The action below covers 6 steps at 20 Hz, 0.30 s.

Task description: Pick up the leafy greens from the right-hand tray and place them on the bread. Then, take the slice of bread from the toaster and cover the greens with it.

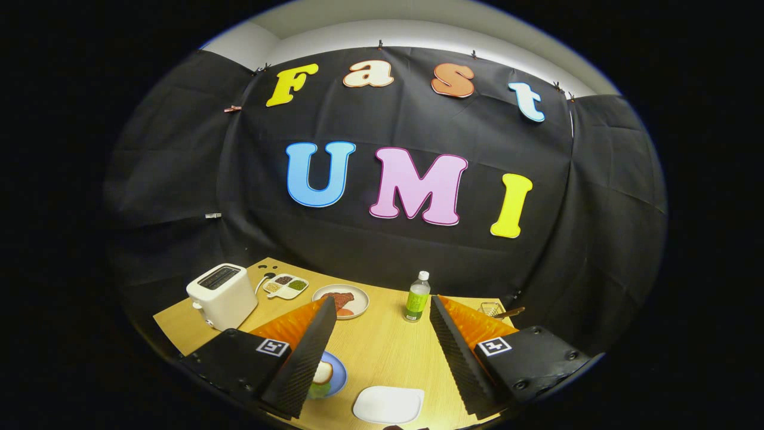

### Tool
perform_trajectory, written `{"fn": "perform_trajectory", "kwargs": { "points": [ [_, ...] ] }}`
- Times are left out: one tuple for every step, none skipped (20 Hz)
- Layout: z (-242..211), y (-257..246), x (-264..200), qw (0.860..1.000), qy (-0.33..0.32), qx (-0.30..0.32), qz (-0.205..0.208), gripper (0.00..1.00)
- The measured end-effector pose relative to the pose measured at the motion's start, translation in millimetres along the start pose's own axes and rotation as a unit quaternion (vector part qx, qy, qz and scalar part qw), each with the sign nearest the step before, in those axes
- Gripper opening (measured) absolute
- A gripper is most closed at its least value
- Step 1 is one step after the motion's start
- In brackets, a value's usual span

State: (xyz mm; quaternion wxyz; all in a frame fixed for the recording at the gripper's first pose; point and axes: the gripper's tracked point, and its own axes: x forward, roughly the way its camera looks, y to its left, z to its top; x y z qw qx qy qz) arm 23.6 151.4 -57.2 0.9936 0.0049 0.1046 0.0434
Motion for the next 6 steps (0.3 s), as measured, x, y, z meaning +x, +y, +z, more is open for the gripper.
{"fn": "perform_trajectory", "kwargs": {
  "points": [
    [0.3, -0.1, 0.6, 1.0, 0.001, 0.0, 0.001, 0.98],
    [-0.2, 0.3, 1.2, 1.0, 0.0, 0.001, 0.002, 0.98],
    [-0.4, 0.7, 2.4, 1.0, 0.001, 0.001, 0.003, 0.98],
    [-1.1, 1.3, 2.6, 1.0, 0.001, 0.002, 0.004, 0.98],
    [-1.1, 1.9, 3.1, 1.0, 0.001, 0.001, 0.005, 0.98],
    [-1.7, 1.5, 3.9, 1.0, 0.001, 0.001, 0.006, 0.98]
  ]
}}
